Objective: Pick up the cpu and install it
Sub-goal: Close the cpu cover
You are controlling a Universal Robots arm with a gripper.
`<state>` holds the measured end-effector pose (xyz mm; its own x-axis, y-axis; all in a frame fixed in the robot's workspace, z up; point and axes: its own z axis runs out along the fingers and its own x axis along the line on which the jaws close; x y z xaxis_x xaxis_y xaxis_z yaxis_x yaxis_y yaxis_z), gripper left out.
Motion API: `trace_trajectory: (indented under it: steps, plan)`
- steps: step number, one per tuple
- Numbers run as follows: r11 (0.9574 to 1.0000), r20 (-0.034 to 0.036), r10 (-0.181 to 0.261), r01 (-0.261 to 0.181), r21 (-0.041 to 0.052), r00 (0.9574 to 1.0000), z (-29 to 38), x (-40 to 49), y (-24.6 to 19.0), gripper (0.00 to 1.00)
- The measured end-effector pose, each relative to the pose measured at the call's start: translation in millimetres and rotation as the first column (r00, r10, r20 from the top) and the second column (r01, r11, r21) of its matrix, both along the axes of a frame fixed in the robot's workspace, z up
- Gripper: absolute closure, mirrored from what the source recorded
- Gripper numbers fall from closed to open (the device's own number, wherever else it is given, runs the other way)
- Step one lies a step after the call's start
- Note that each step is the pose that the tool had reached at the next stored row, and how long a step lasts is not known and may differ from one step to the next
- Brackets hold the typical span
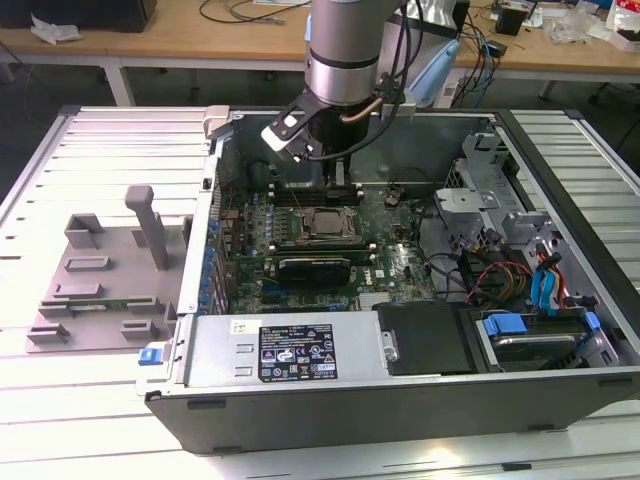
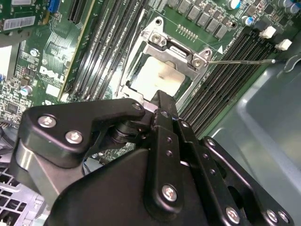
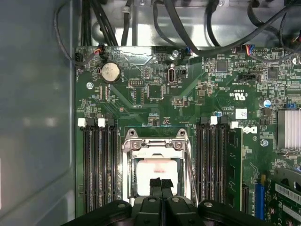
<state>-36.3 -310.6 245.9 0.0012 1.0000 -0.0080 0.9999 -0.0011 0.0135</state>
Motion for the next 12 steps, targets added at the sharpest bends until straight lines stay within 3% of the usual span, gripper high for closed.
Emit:
trace_trajectory:
  steps: [3,5,7,9,11,12]
  plan:
    - [0.9989,0.0001,0.047,-0.047,0.0000,0.9989,-0.1,0.0,0.0,0.89]
    - [0.9928,0.0000,0.119,-0.119,-0.0007,0.9928,-0.1,0.0,0.0,0.89]
    - [0.9870,0.0000,0.161,-0.161,-0.0009,0.9870,-0.1,0.0,0.0,0.89]
    - [0.9687,-0.0001,0.248,-0.248,-0.0011,0.9687,-0.1,0.0,0.0,0.89]
    - [0.9569,-0.0001,0.290,-0.290,-0.0012,0.9569,-0.1,0.0,0.0,0.89]
    - [0.9413,0.0000,0.338,-0.338,-0.0011,0.9413,-0.1,0.0,0.0,0.89]
